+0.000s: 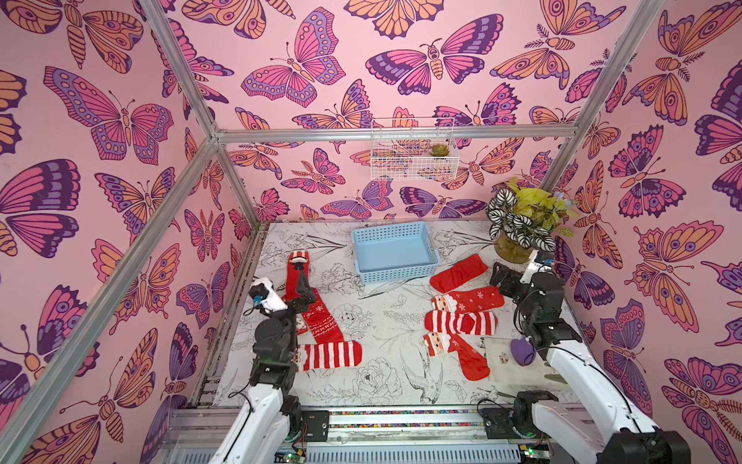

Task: Place the socks together as a pair
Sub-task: Pick up the sock from the center of the board.

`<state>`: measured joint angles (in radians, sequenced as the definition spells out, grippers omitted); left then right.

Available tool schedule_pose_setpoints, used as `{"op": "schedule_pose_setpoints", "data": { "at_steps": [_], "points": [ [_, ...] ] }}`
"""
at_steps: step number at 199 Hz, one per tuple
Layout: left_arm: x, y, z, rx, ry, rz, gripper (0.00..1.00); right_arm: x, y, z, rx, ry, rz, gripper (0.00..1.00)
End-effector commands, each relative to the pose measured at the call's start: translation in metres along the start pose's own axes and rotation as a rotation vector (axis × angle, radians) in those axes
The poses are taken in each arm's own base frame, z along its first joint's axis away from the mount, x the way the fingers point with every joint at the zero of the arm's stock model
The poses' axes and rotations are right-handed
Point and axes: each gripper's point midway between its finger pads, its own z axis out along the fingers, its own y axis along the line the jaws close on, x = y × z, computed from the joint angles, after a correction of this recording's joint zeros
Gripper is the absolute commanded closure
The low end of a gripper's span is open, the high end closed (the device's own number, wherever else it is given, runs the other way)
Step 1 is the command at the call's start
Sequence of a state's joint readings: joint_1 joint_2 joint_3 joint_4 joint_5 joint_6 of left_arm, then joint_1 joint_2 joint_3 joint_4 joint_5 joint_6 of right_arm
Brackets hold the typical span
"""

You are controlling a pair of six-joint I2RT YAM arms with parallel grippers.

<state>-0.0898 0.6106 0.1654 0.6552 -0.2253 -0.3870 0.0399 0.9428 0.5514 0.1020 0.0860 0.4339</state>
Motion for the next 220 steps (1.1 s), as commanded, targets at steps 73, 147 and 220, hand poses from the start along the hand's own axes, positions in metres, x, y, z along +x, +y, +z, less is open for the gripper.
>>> {"op": "schedule_pose_setpoints", "data": {
  "at_steps": [73, 147, 220],
  "points": [
    [0.113, -0.061, -0.059, 0.16, 0.821, -0.248, 0.21, 0.073, 0.016, -0.044, -0.164, 0.333, 0.133, 0.01],
    [0.189, -0.18, -0.127, 0.213, 1.153, -0.061, 0.22, 0.092, 0.03, -0.045, -0.296, 0.321, 0.141, 0.05],
    [0.264, -0.252, -0.169, 0.141, 1.307, -0.111, 0.41, 0.092, 0.012, -0.045, -0.213, 0.264, 0.134, 0.22]
  ]
}}
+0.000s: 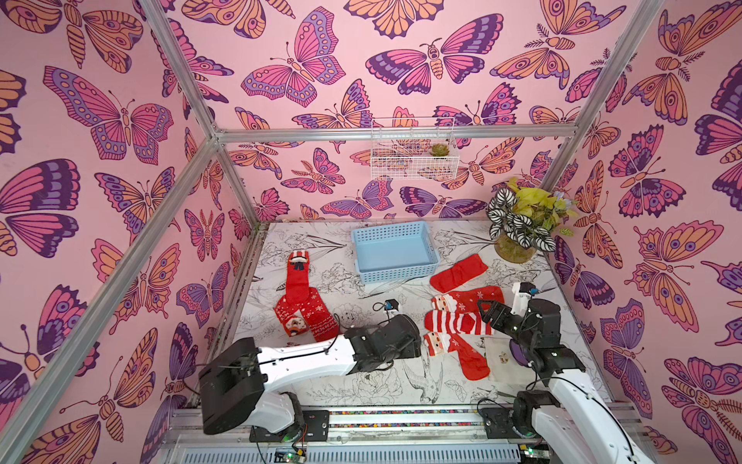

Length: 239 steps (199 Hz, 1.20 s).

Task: Place the socks together as a pair
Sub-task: Pick up the sock from the center of the board.

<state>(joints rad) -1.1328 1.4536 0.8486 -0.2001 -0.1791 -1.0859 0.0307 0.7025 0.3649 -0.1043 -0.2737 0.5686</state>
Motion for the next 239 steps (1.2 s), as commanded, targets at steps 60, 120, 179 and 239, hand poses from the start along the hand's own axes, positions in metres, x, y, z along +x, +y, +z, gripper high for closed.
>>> {"op": "schedule_pose_setpoints", "data": {
  "at_steps": [60, 120, 179, 239],
  "points": [
    [0.031, -0.032, 0.059, 0.024, 0.127, -0.129, 0.49, -0.003, -0.008, -0.003, 0.04, -0.048, -0.009, 0.22],
    [0.035, -0.029, 0.08, 0.003, 0.122, -0.156, 0.58, -0.002, -0.01, -0.002, 0.045, -0.046, -0.002, 0.22],
    [0.034, -0.014, 0.089, -0.047, 0.099, -0.187, 0.68, -0.002, -0.01, -0.003, 0.045, -0.05, 0.003, 0.22],
    [0.03, -0.009, 0.096, -0.064, 0.094, -0.192, 0.72, -0.002, -0.009, -0.003, 0.041, -0.047, 0.003, 0.22]
  ]
}}
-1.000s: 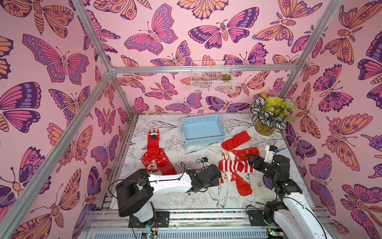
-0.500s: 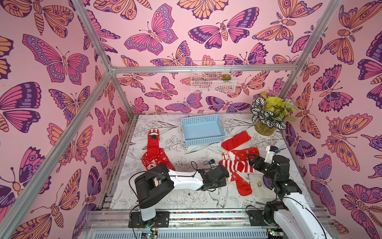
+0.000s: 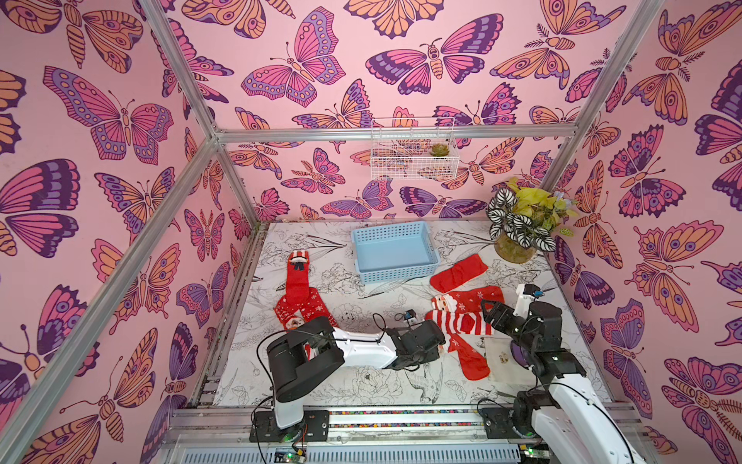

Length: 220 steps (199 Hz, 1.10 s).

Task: Place the socks together as a pair
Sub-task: Pick up the sock from the center of the board.

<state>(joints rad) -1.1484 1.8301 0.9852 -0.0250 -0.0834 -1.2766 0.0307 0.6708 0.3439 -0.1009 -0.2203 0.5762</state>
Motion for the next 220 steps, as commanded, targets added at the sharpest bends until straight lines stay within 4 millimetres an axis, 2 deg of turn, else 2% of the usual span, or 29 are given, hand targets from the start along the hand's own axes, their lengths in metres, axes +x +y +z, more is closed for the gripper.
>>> {"op": "schedule_pose_setpoints", "data": {
  "at_steps": [1, 15, 25, 56, 73, 103, 152, 196, 220],
  "points": [
    [-0.007, 0.009, 0.009, -0.042, -0.029, -0.025, 0.72, 0.001, -0.001, 0.0, 0.004, -0.006, -0.001, 0.22],
    [-0.007, 0.004, 0.01, -0.033, -0.015, -0.016, 0.82, 0.001, -0.001, 0.0, 0.006, -0.007, -0.003, 0.22],
    [-0.007, -0.001, 0.01, -0.019, -0.008, -0.003, 0.83, 0.001, -0.002, 0.001, 0.007, -0.004, -0.004, 0.22],
    [-0.007, -0.01, 0.006, 0.005, 0.001, 0.034, 1.0, -0.001, -0.002, -0.001, 0.016, -0.007, -0.01, 0.23],
    [-0.008, -0.022, -0.004, 0.046, 0.011, 0.102, 1.0, -0.002, -0.003, -0.003, 0.022, -0.024, -0.01, 0.23],
    [-0.008, -0.064, -0.044, 0.184, 0.019, 0.248, 1.0, -0.005, -0.004, -0.006, 0.028, -0.046, -0.014, 0.23],
    [-0.005, -0.106, -0.114, 0.324, 0.007, 0.454, 1.0, -0.007, -0.014, -0.009, 0.085, -0.06, -0.012, 0.23],
    [-0.013, -0.131, -0.164, 0.419, -0.04, 0.54, 1.0, -0.008, -0.018, -0.01, 0.111, -0.063, -0.008, 0.22],
    [-0.014, -0.138, -0.182, 0.451, -0.053, 0.568, 1.0, -0.008, -0.018, -0.011, 0.11, -0.067, -0.006, 0.22]
  ]
}}
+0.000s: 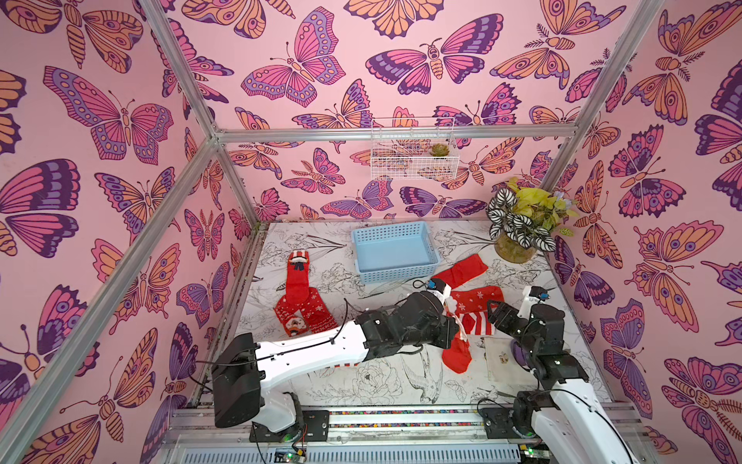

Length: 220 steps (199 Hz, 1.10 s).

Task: Place the socks together as a pair
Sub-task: Pick up the sock from the center of the board, then flatten out the sock at the center of the board.

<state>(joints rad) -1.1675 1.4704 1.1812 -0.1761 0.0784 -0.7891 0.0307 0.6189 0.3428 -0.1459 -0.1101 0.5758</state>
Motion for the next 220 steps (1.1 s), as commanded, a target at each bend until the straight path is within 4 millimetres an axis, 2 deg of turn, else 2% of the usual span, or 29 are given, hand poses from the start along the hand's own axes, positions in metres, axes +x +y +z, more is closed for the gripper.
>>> {"op": "schedule_pose_setpoints", "data": {
  "at_steps": [1, 19, 34, 73, 92, 106, 120, 140, 166, 180, 199, 220],
  "points": [
    [0.0, -0.009, -0.016, 0.015, 0.02, 0.073, 1.0, 0.001, -0.003, -0.002, 0.02, -0.002, -0.006, 0.22],
    [-0.003, -0.019, -0.019, 0.045, 0.023, 0.093, 1.0, 0.0, -0.004, -0.003, 0.026, -0.005, -0.005, 0.22],
    [-0.004, -0.028, -0.013, 0.069, 0.04, 0.104, 1.0, -0.001, -0.004, -0.004, 0.029, -0.011, -0.005, 0.21],
    [-0.01, -0.073, 0.009, 0.185, 0.093, 0.168, 1.0, -0.004, -0.008, -0.008, 0.053, -0.033, -0.008, 0.21],
    [-0.009, -0.071, 0.01, 0.176, 0.095, 0.187, 1.0, -0.006, -0.013, -0.011, 0.076, -0.05, -0.008, 0.21],
    [-0.004, -0.052, 0.004, 0.112, 0.08, 0.181, 1.0, -0.007, -0.014, -0.013, 0.085, -0.06, -0.009, 0.21],
    [0.007, -0.024, -0.004, 0.035, 0.066, 0.163, 1.0, -0.007, -0.015, -0.014, 0.087, -0.067, -0.01, 0.21],
    [0.037, 0.035, -0.016, -0.113, 0.084, 0.099, 1.0, -0.007, -0.015, -0.014, 0.085, -0.067, -0.011, 0.21],
    [0.091, 0.117, -0.029, -0.25, 0.204, -0.023, 1.0, -0.006, -0.012, -0.012, 0.066, -0.062, -0.014, 0.21],
    [0.11, 0.155, -0.037, -0.325, 0.256, -0.074, 1.0, -0.005, -0.009, -0.012, 0.049, -0.054, -0.018, 0.21],
    [0.119, 0.188, -0.046, -0.399, 0.284, -0.093, 1.0, -0.003, -0.005, -0.011, 0.024, -0.043, -0.025, 0.21],
    [0.115, 0.208, -0.052, -0.451, 0.294, -0.093, 1.0, -0.001, -0.003, -0.01, 0.009, -0.039, -0.028, 0.21]
  ]
}}
